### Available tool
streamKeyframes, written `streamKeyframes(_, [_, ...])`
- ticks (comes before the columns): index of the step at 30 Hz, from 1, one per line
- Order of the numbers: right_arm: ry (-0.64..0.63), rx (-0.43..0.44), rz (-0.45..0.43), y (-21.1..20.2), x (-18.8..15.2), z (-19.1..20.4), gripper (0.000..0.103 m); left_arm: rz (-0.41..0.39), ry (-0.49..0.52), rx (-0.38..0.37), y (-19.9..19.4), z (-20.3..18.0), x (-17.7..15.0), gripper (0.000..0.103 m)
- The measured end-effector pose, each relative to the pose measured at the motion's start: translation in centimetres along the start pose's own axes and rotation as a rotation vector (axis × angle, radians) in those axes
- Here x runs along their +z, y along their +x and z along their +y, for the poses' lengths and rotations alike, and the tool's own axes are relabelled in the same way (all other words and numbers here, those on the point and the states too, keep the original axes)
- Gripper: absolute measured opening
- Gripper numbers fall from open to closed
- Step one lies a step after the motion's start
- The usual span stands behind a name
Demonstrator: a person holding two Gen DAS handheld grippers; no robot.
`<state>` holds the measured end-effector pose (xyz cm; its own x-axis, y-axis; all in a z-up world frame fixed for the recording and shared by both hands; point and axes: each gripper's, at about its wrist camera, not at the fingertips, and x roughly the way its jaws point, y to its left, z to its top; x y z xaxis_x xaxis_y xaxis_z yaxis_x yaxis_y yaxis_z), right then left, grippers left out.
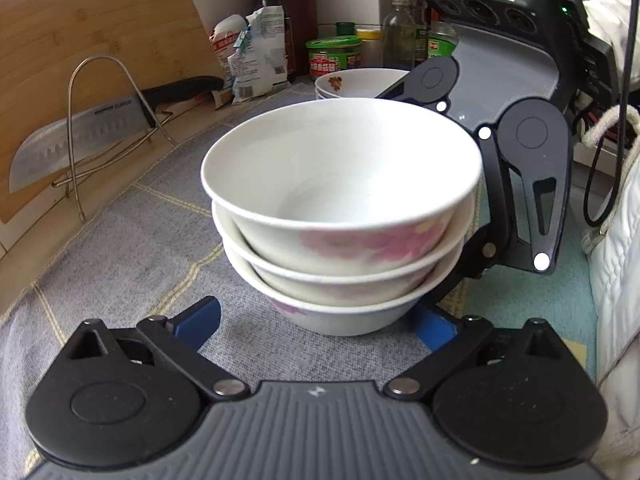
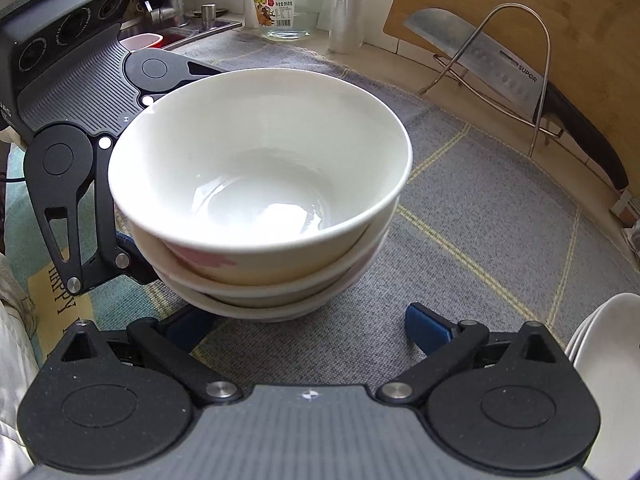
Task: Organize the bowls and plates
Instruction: 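Lift the bowl stack with both grippers and carry it toward the plate stack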
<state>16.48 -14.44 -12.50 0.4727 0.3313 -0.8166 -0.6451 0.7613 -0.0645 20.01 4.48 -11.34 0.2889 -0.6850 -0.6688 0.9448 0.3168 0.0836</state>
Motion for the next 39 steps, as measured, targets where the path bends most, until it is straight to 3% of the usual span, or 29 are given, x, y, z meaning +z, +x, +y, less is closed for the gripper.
streamKeyframes(10, [-0.118,-0.044,0.011,-0.5,0.8,1.1,0.103,-0.009,0.123,-0.066,-0.3,0.1,0.4,0.089])
streamKeyframes(15, [-0.161,-0.013,0.007,-1.2,1.3,1.2,0.102,-0.01,0.147,-0.111,-0.3,0.4,0.5,0.088])
streamKeyframes(22, [-0.196,0.03,0.03,-1.5,1.8,1.6,0.086,-0.005,0.137,-0.169,-0.2,0.9,0.6,0.082])
streamKeyframes(39, [-0.204,0.021,0.049,-1.4,2.3,1.9,0.084,0.007,0.17,-0.172,0.1,0.9,0.9,0.084])
